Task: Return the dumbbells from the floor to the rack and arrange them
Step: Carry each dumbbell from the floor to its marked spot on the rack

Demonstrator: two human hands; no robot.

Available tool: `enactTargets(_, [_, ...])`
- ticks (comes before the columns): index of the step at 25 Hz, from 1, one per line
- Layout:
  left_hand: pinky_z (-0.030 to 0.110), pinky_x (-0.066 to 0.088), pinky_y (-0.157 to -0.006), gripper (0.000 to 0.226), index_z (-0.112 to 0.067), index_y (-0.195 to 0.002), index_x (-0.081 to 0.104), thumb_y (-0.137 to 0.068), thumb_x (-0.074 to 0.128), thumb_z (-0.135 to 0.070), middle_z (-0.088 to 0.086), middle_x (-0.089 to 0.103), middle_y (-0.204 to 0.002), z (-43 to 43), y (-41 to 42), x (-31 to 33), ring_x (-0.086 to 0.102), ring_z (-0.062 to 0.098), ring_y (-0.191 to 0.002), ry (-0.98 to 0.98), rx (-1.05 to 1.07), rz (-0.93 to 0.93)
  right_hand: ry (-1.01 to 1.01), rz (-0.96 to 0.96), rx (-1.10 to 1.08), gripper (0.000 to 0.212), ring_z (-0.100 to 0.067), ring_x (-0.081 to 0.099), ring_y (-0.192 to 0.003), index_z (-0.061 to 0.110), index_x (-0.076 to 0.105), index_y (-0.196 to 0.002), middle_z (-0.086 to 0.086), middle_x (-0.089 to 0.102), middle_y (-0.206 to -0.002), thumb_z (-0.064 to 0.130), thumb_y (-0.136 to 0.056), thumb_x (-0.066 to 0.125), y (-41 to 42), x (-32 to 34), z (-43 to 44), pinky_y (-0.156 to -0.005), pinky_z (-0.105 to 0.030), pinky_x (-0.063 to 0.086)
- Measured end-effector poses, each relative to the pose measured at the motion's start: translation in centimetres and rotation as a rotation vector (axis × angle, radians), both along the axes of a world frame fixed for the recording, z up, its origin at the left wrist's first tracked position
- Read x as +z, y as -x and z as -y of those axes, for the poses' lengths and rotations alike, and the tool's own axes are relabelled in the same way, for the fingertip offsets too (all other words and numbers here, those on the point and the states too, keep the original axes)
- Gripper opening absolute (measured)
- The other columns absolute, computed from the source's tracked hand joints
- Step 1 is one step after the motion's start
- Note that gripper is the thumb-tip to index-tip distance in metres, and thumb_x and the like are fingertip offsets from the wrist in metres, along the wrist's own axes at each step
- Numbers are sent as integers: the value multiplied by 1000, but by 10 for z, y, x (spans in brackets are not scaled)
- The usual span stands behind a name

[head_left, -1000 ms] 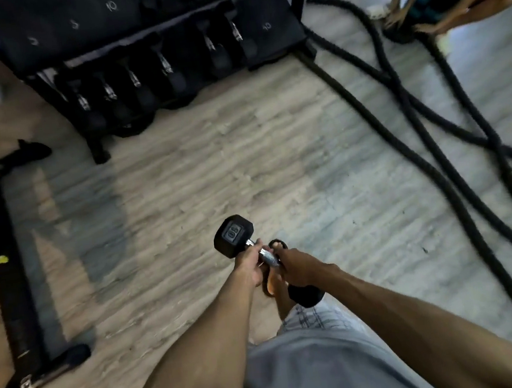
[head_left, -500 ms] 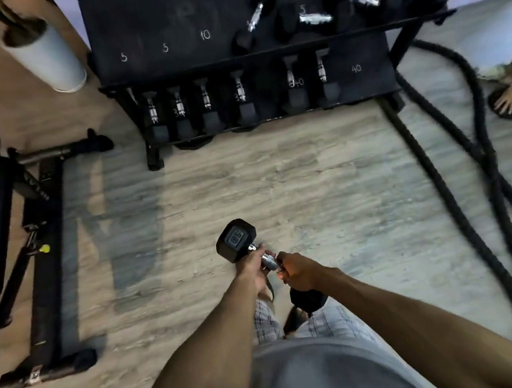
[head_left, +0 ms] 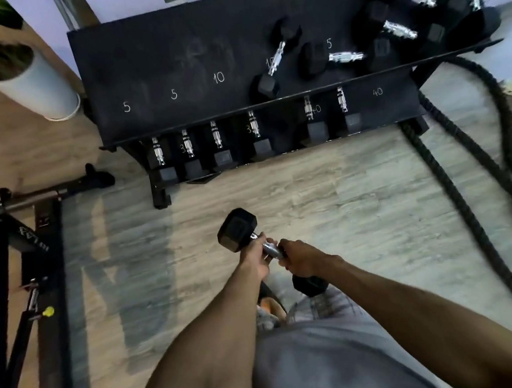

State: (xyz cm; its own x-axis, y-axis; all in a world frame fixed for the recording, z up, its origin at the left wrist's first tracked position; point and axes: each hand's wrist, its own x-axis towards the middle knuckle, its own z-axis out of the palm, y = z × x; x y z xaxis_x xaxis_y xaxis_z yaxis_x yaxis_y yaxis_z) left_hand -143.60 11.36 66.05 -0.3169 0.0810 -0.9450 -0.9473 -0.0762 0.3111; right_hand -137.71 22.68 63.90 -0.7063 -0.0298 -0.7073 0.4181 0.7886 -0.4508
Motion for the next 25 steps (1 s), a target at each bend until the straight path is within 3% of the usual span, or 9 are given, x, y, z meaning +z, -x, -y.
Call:
enactTargets(4, [28,46,-63,24,-10,-74,55,-97,55,-17,5,59,-68,-17,94,-6,55,17,-65,22,19,3,7,2,25,28,-33,63,-94,12,49,-113,-12,65,-104,23,-88,52,96,-5,-17,-78,-41,52])
enactTargets(9, [17,42,-62,31,-11,-67,45,-98,47,-11,0,55,-36,-58,204,-12,56,5,-53,32,72,-20,16,-17,90,32,-36,63,-99,11,49,-118,-15,66,-109,25,-90,53,217,-23,-51,-80,-38,49])
enactTargets(12, [22,46,-65,28,-10,-69,50,-97,51,-12,6,60,-62,-78,266,-9,57,12,-61,42,130,10,32,-15,80,33,-37,62,-102,12,48,-119,-17,65,-112,26,-89,53,278,-23,-74,-80,-37,47])
enactTargets(16, [29,47,-68,24,-10,-72,54,-95,54,-12,1,62,-46,-93,345,-9,57,18,-68,40,190,-1,44,-29,76,36,-37,61,-104,14,50,-120,-17,65,-114,26,-87,55,355,-14,-99,-82,-39,47])
enactTargets(21, [28,48,-64,17,-8,-79,56,-95,56,-14,7,59,-77,-105,429,-13,58,19,-71,-24,251,56,32,-19,86,41,-34,64,-105,18,53,-122,-14,67,-115,30,-83,61,444,-10,-110,-84,-38,50])
enactTargets(25, [30,51,-73,15,-8,-83,58,-96,55,-15,7,62,-83,-109,491,-22,60,20,-79,-105,264,91,-22,-22,49,38,-37,64,-105,14,54,-120,-17,67,-114,28,-85,61,505,-14,-119,-84,-40,51])
